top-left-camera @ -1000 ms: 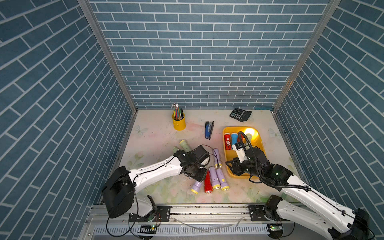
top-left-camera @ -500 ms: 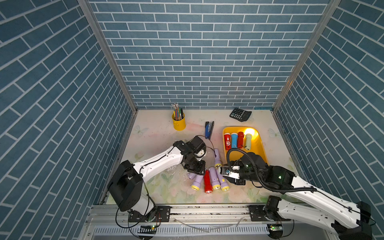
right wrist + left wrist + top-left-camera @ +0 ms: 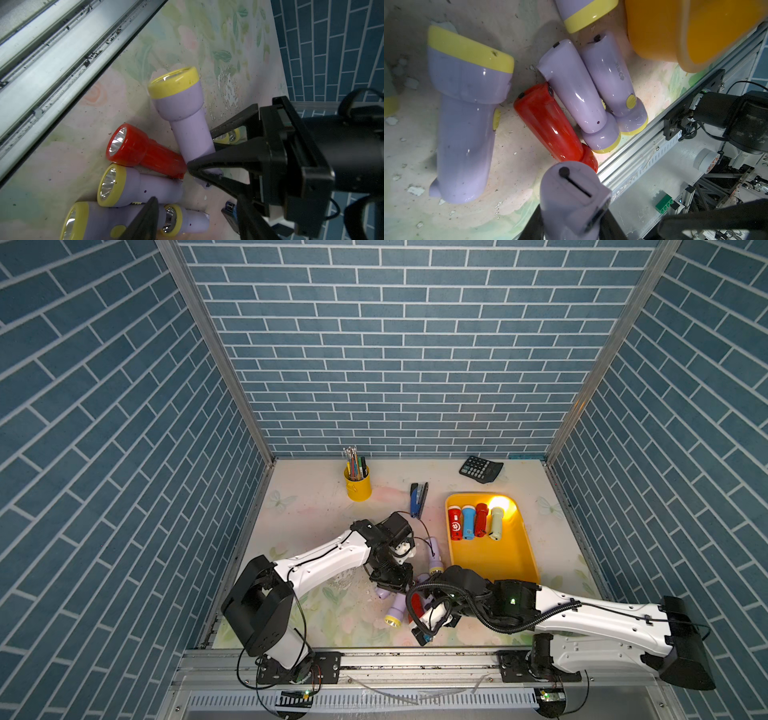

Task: Put the flashlights into the storage boxes
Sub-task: Place the flashlight at the storage box.

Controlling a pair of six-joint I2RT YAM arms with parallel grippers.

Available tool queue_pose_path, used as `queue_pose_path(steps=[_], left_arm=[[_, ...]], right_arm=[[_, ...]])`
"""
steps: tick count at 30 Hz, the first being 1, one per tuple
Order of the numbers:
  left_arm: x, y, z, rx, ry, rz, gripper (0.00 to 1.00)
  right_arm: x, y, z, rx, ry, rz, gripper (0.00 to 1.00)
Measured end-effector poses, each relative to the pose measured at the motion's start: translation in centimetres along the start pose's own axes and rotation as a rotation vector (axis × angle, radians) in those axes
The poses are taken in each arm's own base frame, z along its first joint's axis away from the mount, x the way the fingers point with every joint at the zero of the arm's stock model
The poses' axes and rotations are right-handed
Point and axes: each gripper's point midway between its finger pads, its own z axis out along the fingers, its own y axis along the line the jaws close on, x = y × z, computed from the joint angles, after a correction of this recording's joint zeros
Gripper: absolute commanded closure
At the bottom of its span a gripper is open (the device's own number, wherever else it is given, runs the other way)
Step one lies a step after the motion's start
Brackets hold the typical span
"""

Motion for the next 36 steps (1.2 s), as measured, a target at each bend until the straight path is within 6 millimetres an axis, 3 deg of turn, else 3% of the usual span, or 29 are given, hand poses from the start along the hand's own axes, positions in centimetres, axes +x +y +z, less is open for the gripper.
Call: queue_pose_path(steps=[9,19,36], left_arm=[[-0.5,-0.4,-0.1,0.009,0.000,0.001,0.79],[-1.3,-0.9,-0.4,0.017,-0.014,0.010,0.79],[-1.6,-1.1,-0.5,0.022,-0.023,0.004,0.80]], right_arm=[[-1.9,1.1,1.8,-0.051,-0.064,-0.101,0.36],[-3.5,0.1,2.9,-0.007,-0.120,-0.125,0.35],[-3.4,2.0,5.2,-0.083,-0.113,-0.129,0.38]])
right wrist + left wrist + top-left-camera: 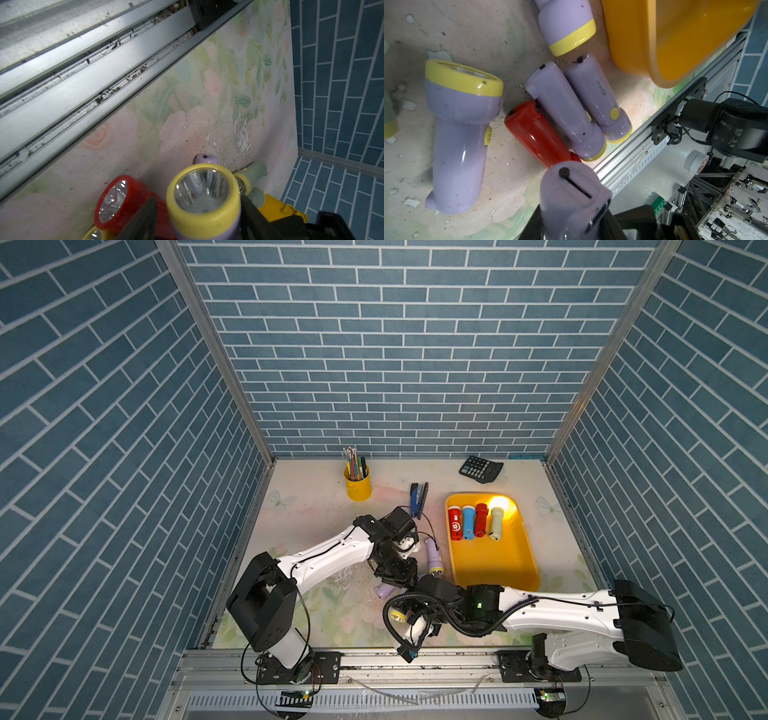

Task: Put the flashlights into the storage boxes
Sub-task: Place the flashlight at the storage box.

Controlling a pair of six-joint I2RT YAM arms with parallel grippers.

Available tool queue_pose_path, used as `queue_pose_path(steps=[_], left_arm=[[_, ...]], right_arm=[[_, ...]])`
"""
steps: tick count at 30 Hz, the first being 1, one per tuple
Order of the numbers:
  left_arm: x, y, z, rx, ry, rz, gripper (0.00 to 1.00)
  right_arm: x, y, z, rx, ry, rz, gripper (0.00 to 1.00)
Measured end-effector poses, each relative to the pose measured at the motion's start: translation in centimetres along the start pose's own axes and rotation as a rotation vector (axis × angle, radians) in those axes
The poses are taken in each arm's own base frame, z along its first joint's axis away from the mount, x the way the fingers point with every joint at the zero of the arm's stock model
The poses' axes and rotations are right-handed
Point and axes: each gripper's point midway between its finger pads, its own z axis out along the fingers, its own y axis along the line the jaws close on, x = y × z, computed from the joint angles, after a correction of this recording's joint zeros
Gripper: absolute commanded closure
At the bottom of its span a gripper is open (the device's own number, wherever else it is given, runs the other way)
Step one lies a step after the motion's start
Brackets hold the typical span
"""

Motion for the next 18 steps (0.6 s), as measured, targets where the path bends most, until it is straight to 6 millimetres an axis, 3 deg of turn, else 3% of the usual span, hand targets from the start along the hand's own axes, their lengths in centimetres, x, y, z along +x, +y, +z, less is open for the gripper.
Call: queue_pose_path(steps=[13,18], left_arm=[[-0.3,0.0,-0.1,0.005,-0.010,-0.010,0.80],[-0.3,0.0,-0.1,0.002,-0.012,-0.010,0.74]], right_arm=[[0.4,-0.8,0.7,0.034,0.028,-0.023,0.51],[0.6,-1.1,0.7,0.046,0.044,-0.042,0.56]])
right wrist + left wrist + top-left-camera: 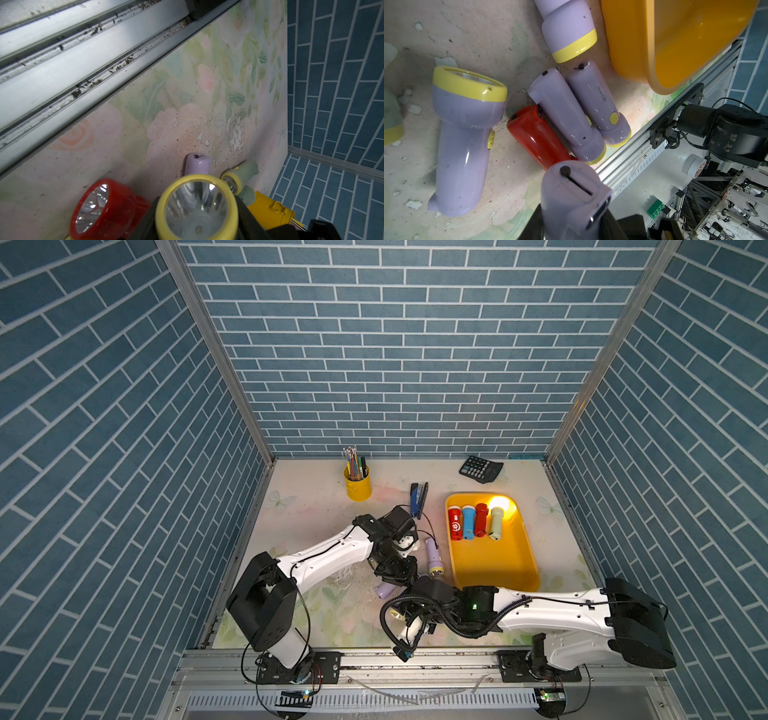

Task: Put the flashlights into the storage boxes
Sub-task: Place the flashlight at the storage box.

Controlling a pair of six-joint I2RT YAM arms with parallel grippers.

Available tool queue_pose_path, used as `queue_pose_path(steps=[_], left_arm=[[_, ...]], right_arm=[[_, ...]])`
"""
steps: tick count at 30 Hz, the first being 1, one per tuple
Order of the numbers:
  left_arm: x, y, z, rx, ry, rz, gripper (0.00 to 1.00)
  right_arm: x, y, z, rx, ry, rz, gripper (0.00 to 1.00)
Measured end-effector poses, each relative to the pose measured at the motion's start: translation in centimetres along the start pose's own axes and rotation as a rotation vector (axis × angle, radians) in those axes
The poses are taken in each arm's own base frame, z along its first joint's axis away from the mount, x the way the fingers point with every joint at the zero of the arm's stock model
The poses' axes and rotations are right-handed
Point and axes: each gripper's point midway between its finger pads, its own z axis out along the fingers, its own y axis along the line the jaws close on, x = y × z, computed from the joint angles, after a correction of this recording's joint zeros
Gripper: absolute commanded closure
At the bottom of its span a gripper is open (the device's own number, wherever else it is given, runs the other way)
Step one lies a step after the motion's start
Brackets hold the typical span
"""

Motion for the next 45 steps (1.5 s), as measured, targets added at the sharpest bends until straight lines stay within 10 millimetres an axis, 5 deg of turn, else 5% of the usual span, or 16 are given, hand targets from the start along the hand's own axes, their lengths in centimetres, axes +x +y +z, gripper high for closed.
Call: queue_pose_path(steps=[9,16,31,37,45], left_arm=[[-0.8,0.0,0.0,-0.002,-0.033,0.004,0.32],[-2.6,0.0,-0.6,-0.008,-0.102,0.012,0.18],[-8.3,1.8,-5.8,-0.092,-0.384,-0.011,0.12],[-9.2,3.5,-8.4,-0.149,-0.495,-0.043,0.12],[-9.3,4.7,-8.2,-0.186,-0.509,-0.059,0.12]], right_arm=[[0.5,-0.1,-0.2,0.006,0.025,-0.004,0.61],[1.6,-0.9,-1.7,0.033,0.046,0.076,0.64],[7.8,-5.4,-8.2,0.262,0.062,0.502,0.65],[12.2,-5.7,-10.6,0.347,0.099,0.741,0.65],[18.1,-3.8,-12.4,0.422,0.111,1.162,0.65]])
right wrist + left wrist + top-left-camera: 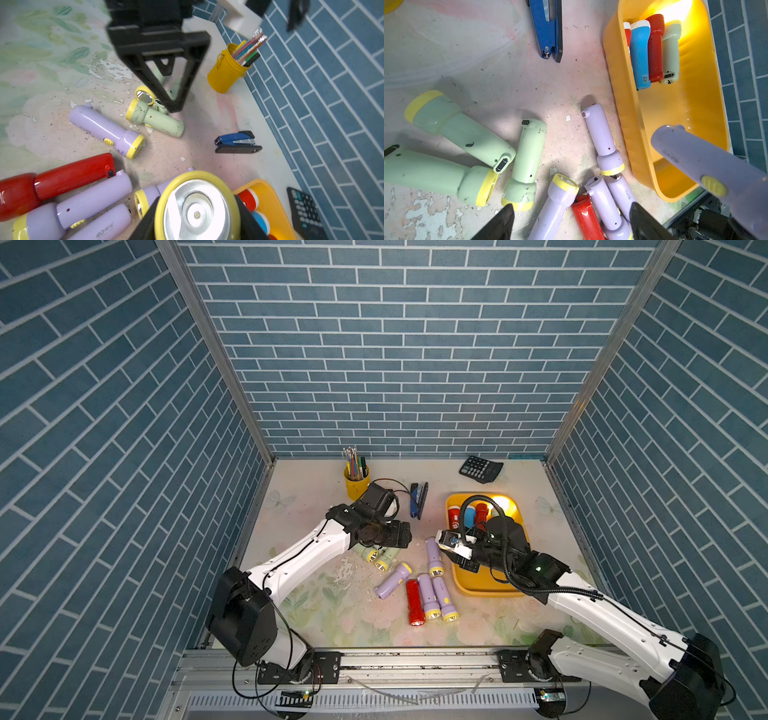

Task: Put the flashlights into the storage boxes
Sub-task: Place the flashlight at the storage box.

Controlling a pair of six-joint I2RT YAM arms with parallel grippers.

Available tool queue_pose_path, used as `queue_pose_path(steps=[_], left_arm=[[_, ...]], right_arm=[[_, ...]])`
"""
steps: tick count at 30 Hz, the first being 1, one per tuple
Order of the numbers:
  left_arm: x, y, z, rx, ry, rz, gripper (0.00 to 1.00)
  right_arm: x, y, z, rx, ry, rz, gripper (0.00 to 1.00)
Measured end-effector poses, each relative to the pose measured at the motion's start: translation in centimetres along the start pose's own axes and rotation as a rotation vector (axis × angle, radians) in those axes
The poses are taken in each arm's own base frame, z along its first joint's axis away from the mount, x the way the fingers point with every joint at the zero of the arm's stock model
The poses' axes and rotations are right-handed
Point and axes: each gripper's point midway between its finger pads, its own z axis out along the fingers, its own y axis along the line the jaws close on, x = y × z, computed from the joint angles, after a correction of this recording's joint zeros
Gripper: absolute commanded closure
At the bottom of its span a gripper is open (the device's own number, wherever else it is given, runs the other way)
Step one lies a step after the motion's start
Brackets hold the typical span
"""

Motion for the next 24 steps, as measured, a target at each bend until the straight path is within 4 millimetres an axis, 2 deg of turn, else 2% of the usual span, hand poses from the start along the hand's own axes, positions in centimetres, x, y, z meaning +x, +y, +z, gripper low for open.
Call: queue_pose_path(steps=[7,13,19,24], left_arm=[[0.3,0.2,0.2,-0.006,0.005,0.001,0.12],[0.5,0.5,0.4,-0.011,0.011,0.003,0.12],[1.1,0.7,0.9,-0.008,0.023,0.001,0.12],[1.3,0.7,1.1,-0.003,0.026,0.000,0.12]], right_arm=[[3.3,-4.7,-0.9,0.107,0.030,0.431,0.67],[7.3,-6.9,-1.4,0.179,0.082,0.810,0.69],[12.5,-4.9,-0.3,0.134,0.269,1.177,0.72],[14.2,-2.6,0.5,0.061,0.384,1.341,0.73]])
